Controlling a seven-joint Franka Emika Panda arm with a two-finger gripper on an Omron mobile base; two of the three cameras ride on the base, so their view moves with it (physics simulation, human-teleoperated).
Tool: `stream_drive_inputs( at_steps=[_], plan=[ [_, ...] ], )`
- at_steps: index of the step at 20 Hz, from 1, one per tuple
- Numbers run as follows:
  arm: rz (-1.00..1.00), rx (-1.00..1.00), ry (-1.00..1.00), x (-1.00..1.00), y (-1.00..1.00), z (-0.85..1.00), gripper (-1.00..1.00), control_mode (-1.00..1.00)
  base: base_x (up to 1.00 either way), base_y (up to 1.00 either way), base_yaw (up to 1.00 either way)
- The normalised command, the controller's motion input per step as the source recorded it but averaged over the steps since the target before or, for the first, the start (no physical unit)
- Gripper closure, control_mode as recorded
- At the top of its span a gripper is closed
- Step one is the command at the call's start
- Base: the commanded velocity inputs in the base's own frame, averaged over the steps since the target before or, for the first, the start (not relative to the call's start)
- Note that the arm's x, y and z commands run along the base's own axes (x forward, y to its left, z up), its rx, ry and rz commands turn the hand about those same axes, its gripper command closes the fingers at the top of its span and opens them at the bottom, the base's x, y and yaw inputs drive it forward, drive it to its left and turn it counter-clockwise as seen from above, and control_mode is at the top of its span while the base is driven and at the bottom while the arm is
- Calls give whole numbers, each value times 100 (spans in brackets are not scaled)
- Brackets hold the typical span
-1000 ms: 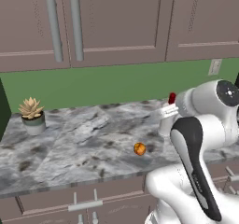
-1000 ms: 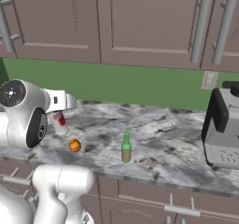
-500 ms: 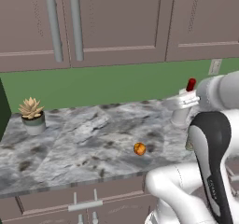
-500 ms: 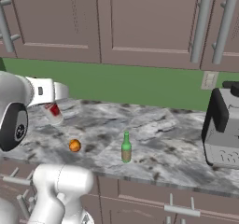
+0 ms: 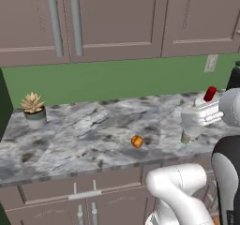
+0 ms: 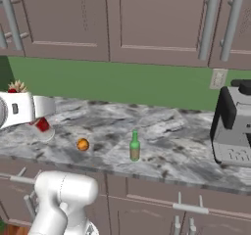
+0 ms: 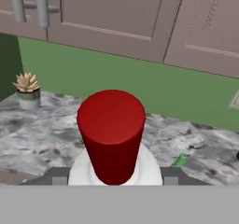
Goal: Place the beer and liquor on the top shelf of the fridge to keep them out of children's reach, and place the peach on lower shelves for easy access.
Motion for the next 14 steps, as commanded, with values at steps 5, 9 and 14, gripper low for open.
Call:
stream_drive_inputs(
  at_steps=[5,9,14],
  plan=[
    [0,0,0,0,0,0,100,100,-79,-10,-17],
    [0,0,0,0,0,0,100,100,-31,-35,-37],
    [0,0,0,0,0,0,100,100,0,-52,-55]
  ],
)
